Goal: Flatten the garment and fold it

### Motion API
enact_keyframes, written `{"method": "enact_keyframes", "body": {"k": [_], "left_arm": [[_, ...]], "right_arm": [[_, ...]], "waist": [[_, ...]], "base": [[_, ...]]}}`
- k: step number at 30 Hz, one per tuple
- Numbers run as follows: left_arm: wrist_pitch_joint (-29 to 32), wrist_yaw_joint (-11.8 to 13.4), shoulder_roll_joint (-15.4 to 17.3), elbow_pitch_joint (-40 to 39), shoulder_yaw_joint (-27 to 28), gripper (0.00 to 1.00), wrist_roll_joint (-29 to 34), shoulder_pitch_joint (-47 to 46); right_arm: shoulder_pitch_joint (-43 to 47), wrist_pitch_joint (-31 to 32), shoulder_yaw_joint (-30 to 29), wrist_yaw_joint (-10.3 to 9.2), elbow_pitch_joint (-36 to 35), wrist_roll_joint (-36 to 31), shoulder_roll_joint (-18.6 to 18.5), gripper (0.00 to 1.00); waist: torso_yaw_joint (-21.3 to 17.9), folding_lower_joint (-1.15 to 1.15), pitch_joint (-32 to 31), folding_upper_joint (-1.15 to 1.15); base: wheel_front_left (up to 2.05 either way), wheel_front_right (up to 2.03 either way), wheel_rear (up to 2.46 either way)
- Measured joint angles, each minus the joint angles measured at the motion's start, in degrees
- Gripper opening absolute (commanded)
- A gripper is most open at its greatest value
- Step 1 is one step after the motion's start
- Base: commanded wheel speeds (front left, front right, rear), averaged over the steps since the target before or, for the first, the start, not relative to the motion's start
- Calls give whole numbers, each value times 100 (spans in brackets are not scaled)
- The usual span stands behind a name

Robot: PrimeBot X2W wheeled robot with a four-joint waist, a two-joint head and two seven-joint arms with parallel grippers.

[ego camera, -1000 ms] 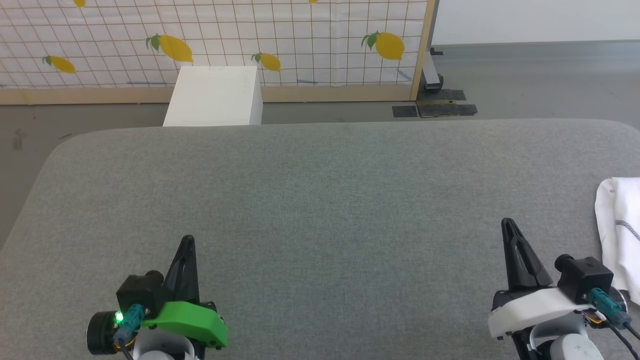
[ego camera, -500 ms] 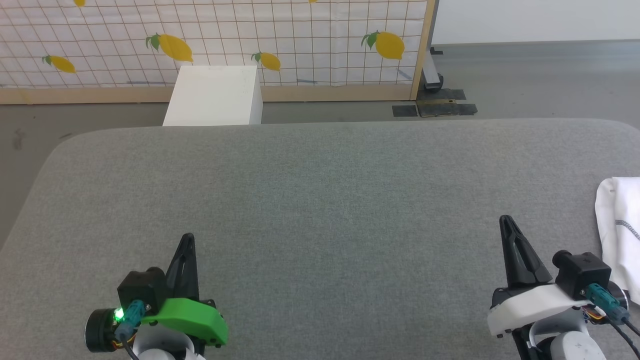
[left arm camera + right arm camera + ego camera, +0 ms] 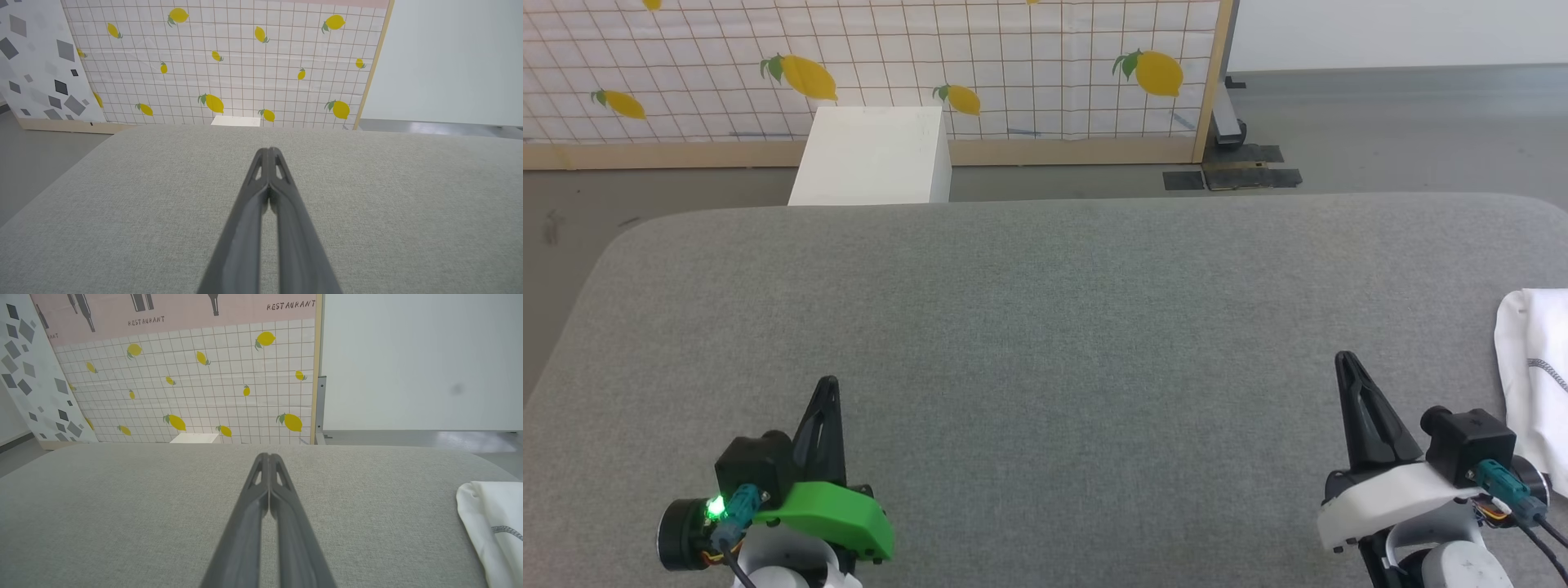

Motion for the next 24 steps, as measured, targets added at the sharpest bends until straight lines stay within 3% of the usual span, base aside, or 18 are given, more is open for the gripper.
{"method": "enact_keyframes", "body": {"k": [24], "left_arm": [[263,-3,-52,-189,64,0,249,15]], "right_arm": [[21,280,43,0,-250,-181,0,0]], "waist": [[-11,0,11,0]], "base": [[0,0,0]]}}
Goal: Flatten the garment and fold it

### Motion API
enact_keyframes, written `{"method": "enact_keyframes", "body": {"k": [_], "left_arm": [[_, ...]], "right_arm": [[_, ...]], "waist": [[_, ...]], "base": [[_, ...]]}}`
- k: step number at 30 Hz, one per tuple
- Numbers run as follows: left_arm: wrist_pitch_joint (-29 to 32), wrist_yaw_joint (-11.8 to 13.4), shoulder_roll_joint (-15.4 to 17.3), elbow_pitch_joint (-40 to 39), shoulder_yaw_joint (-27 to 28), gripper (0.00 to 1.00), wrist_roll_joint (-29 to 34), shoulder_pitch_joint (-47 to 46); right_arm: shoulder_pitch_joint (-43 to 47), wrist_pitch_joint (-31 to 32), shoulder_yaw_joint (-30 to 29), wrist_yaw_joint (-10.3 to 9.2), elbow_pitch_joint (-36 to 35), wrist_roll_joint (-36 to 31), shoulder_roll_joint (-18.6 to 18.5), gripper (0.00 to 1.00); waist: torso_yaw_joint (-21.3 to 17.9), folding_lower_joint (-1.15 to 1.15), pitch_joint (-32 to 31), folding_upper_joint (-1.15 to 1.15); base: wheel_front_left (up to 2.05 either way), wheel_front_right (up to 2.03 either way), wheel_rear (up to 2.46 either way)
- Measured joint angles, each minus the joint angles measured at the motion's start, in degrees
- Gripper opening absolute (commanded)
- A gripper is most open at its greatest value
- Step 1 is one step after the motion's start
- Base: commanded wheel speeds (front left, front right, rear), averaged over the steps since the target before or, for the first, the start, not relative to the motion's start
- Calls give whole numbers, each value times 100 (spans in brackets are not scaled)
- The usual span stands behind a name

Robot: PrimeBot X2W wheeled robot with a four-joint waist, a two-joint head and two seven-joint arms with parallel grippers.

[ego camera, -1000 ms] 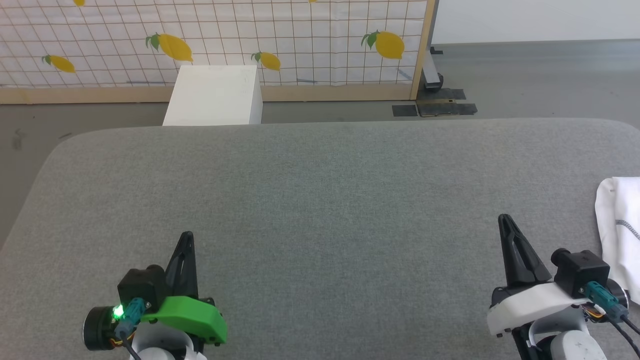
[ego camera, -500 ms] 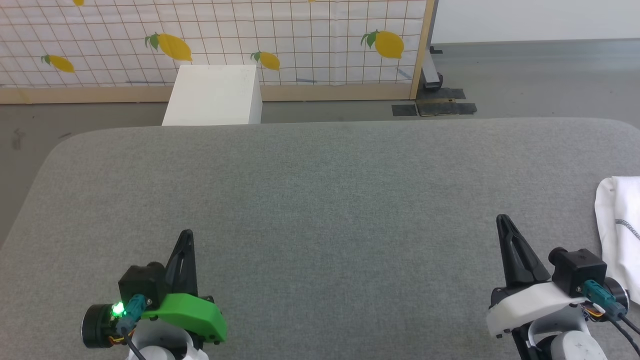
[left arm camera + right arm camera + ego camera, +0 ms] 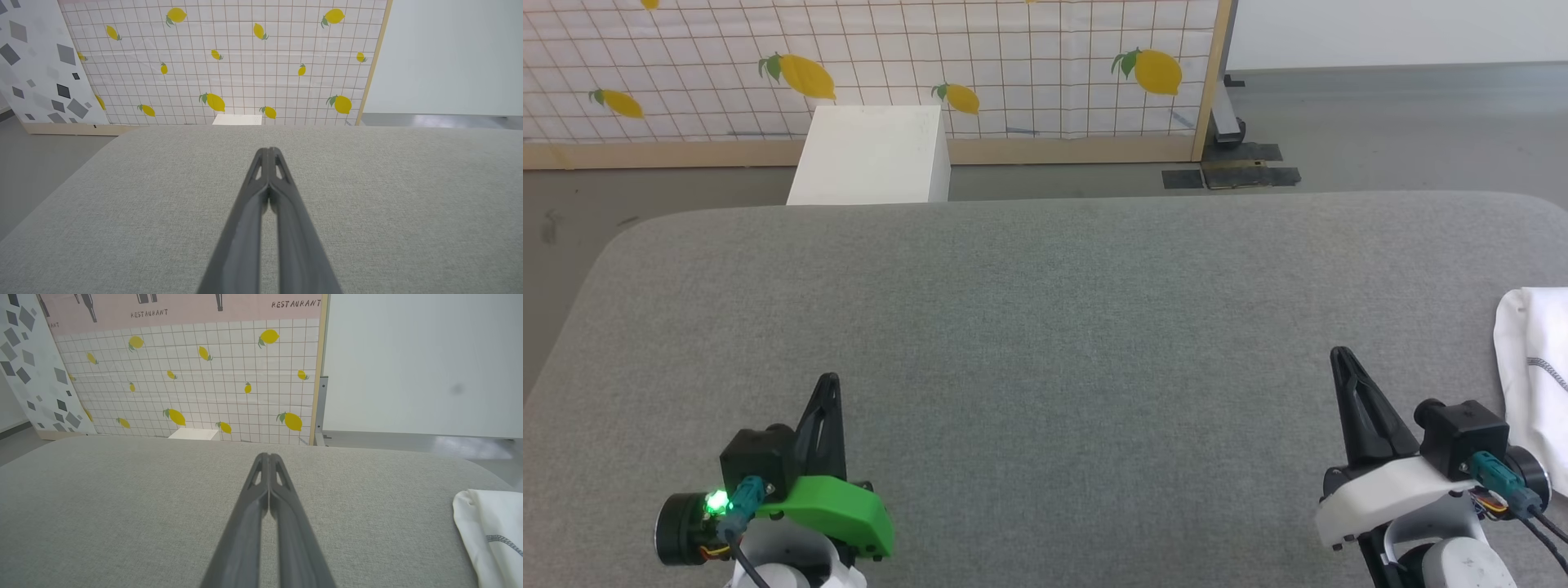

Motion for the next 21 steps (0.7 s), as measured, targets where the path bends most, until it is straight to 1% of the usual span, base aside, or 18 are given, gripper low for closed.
{"method": "enact_keyframes", "body": {"k": [21], "left_arm": [[250,-4,-71,-172,80,0,189,15]], "right_arm": [[36,248,33,0,-210,-137,0,0]], "waist": [[-9,0,9,0]], "base": [[0,0,0]]}}
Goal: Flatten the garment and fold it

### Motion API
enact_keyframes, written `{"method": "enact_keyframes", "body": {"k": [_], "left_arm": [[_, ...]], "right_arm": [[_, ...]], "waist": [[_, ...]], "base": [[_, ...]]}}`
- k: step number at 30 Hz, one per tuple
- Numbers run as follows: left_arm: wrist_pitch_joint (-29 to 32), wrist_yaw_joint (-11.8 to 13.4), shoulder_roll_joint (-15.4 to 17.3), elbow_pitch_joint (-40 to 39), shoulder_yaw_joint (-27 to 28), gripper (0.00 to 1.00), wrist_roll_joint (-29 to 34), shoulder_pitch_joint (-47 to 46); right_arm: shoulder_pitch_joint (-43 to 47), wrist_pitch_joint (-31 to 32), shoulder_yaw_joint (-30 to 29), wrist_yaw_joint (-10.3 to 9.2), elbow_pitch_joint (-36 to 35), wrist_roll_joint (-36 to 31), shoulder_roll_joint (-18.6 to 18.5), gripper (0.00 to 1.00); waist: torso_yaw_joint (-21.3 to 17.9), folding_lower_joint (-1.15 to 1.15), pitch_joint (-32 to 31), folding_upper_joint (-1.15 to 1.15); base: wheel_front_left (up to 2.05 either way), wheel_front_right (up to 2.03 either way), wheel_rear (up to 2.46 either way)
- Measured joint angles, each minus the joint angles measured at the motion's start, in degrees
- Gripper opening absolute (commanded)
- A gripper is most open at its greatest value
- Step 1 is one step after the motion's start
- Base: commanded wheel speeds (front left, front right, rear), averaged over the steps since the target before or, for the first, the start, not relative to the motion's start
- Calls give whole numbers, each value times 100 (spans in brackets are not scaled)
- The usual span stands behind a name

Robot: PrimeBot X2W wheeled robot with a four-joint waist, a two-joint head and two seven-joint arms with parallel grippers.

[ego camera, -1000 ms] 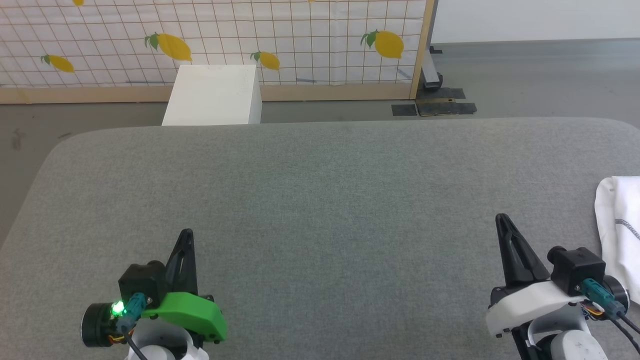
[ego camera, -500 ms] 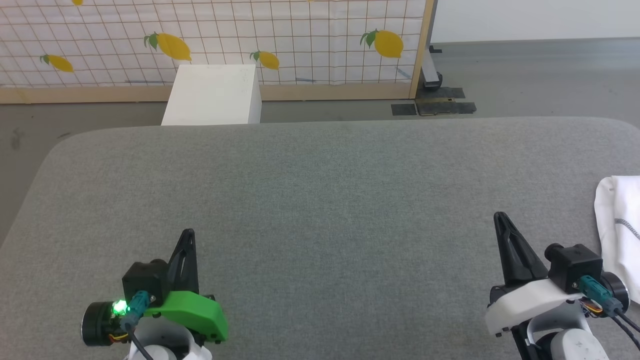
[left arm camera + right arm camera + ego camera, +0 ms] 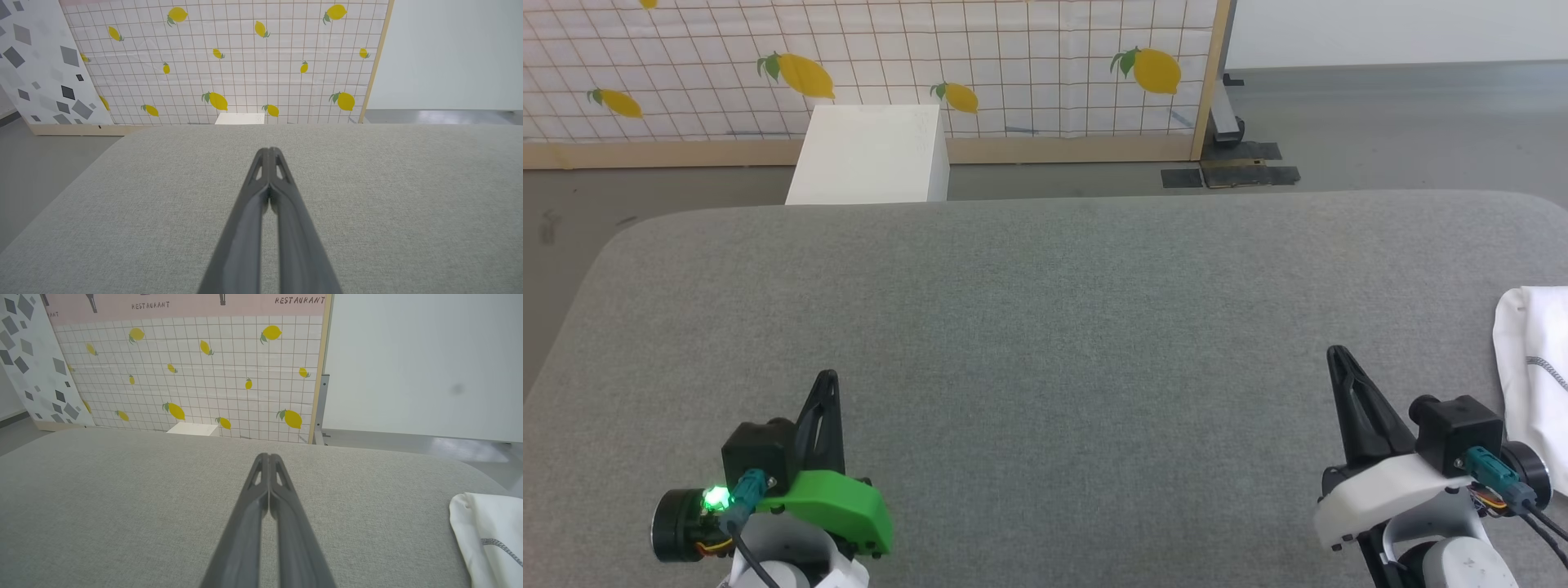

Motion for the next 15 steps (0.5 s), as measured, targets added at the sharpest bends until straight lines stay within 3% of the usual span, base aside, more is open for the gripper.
{"method": "enact_keyframes", "body": {"k": [15], "left_arm": [[165,-1,-30,-113,57,0,170,5]], "right_arm": [[76,163,22,0,-157,-110,0,0]], "waist": [[-7,0,7,0]], "base": [[0,0,0]]}}
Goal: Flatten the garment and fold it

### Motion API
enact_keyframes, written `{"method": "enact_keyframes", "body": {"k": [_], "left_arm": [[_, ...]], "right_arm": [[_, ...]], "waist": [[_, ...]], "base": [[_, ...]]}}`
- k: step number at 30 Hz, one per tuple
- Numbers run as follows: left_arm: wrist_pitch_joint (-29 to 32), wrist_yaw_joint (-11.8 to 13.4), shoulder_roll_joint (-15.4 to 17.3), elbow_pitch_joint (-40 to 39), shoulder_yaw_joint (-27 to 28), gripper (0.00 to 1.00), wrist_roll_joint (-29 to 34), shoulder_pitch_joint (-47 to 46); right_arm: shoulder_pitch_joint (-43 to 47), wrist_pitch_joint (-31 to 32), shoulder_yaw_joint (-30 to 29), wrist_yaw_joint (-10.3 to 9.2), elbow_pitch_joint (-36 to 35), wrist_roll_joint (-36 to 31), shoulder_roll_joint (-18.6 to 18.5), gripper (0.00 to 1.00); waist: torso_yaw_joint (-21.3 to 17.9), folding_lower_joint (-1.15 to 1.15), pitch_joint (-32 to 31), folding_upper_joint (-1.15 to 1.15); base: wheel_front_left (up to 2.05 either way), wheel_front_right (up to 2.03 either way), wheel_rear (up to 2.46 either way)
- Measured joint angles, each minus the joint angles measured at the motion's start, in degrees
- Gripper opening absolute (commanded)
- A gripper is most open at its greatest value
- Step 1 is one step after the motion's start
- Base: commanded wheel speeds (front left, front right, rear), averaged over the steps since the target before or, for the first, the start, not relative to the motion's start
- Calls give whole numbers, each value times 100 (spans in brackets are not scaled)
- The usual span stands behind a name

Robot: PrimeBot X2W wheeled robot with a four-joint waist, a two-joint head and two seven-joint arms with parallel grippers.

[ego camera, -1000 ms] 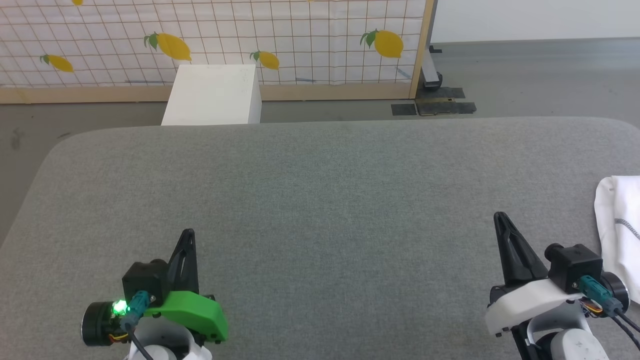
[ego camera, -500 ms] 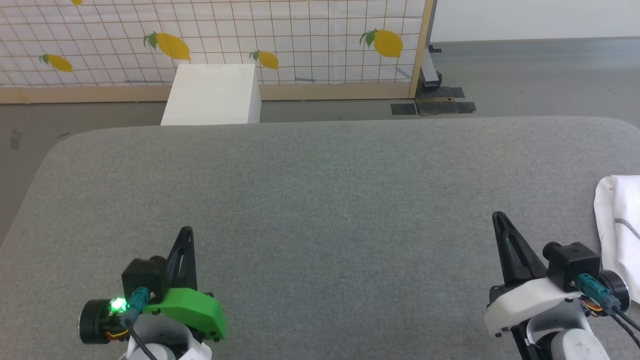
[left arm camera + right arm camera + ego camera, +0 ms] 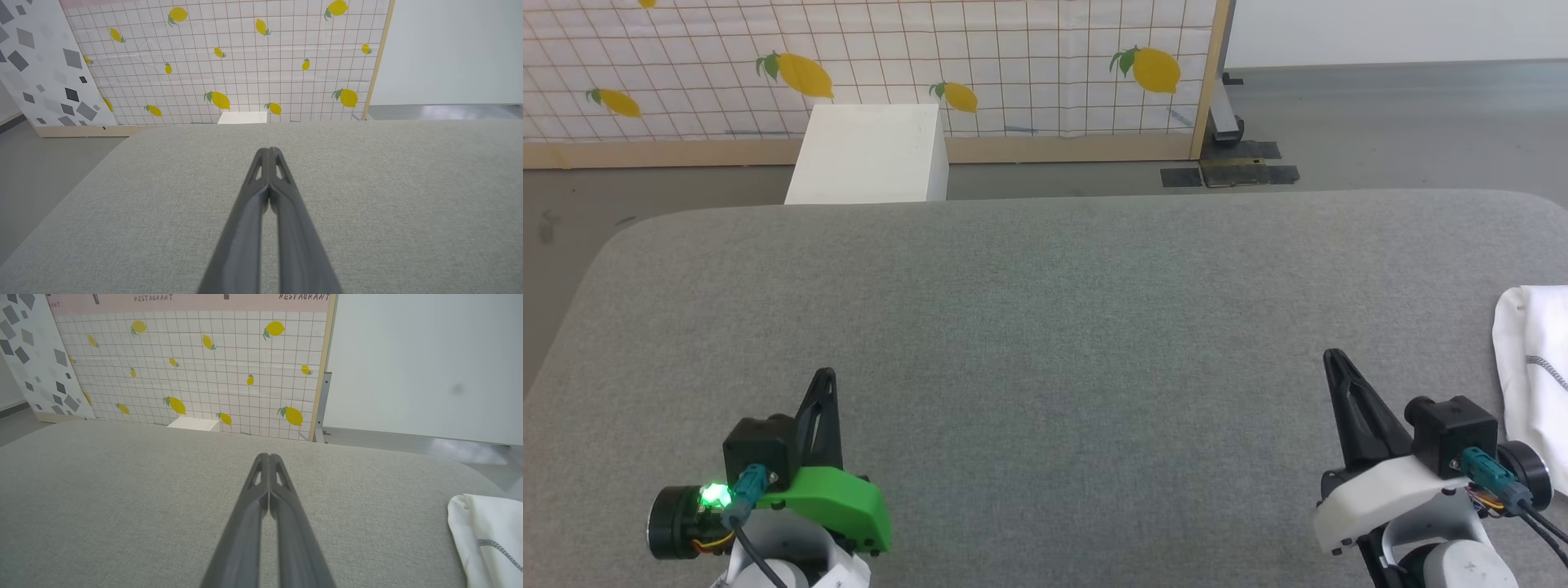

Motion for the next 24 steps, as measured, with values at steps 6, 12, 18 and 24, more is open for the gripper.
{"method": "enact_keyframes", "body": {"k": [6,12,18,24], "left_arm": [[80,0,-9,-56,14,0,64,22],[137,0,-23,-97,26,0,121,30],[213,-1,-36,-135,42,0,176,40],[280,-41,-49,-182,60,0,198,48]], "right_arm": [[2,67,5,0,-60,-47,0,0],[4,143,14,0,-126,-102,0,0],[10,202,22,0,-189,-147,0,0],[18,277,29,0,-247,-198,0,0]], "waist": [[-3,0,3,0],[-5,0,5,0],[-8,0,8,0],[-10,0,10,0]], "base": [[0,0,0],[0,0,0],[0,0,0],[0,0,0]]}}
